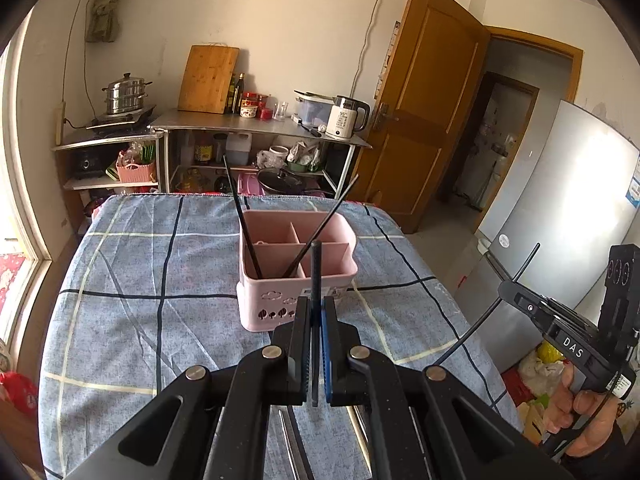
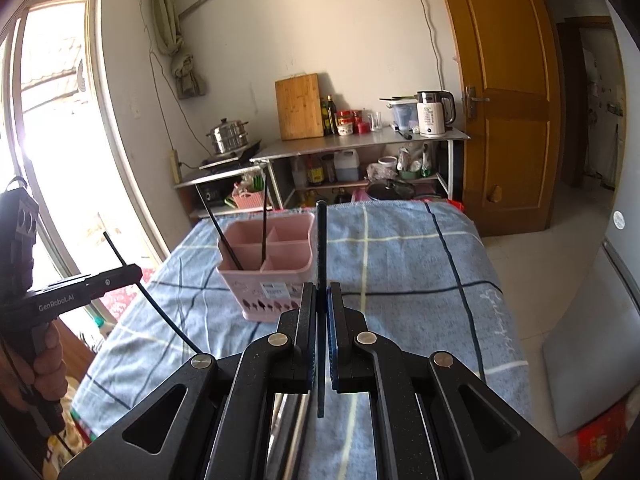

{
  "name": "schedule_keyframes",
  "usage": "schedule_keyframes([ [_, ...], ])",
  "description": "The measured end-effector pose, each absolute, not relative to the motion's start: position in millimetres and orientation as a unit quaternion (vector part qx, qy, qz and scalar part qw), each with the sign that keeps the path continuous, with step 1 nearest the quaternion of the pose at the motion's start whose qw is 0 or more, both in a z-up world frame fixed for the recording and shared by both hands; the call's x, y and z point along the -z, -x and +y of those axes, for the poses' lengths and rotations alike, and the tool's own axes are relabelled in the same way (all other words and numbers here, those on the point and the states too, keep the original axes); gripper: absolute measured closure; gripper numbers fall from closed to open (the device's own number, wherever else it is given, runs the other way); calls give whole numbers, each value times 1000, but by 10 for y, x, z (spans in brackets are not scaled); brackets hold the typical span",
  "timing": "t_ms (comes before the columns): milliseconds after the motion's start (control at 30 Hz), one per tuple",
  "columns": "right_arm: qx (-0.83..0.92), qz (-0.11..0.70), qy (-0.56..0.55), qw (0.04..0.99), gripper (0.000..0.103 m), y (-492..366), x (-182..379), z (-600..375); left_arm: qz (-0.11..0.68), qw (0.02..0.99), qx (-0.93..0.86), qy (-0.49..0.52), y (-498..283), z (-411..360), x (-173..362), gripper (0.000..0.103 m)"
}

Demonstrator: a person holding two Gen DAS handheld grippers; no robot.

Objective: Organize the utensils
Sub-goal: 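Lift the black chopsticks with both tools and carry them over the pink basket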

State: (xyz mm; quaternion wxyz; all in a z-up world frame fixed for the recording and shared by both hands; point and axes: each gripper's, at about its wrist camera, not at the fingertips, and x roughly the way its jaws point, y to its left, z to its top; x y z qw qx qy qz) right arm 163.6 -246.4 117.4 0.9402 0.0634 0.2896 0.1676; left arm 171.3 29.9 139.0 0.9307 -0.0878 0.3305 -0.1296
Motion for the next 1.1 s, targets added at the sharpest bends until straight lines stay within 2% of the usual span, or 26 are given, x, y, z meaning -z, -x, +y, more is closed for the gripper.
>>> schedule_keyframes([
  [600,-209,215,-123,946,98,-2422,-1761,-2006,267,947,101,146,-2479,782,-2110,99],
  [767,-209,206,-144,945,98,-2650,-1755,-1916,268,946,97,158,-2709,839,-2055,99],
  [1100,-213,233,-168,934,98,-2944,-1369,-1724,301,930,91,188,-3111,929,-1546,99],
])
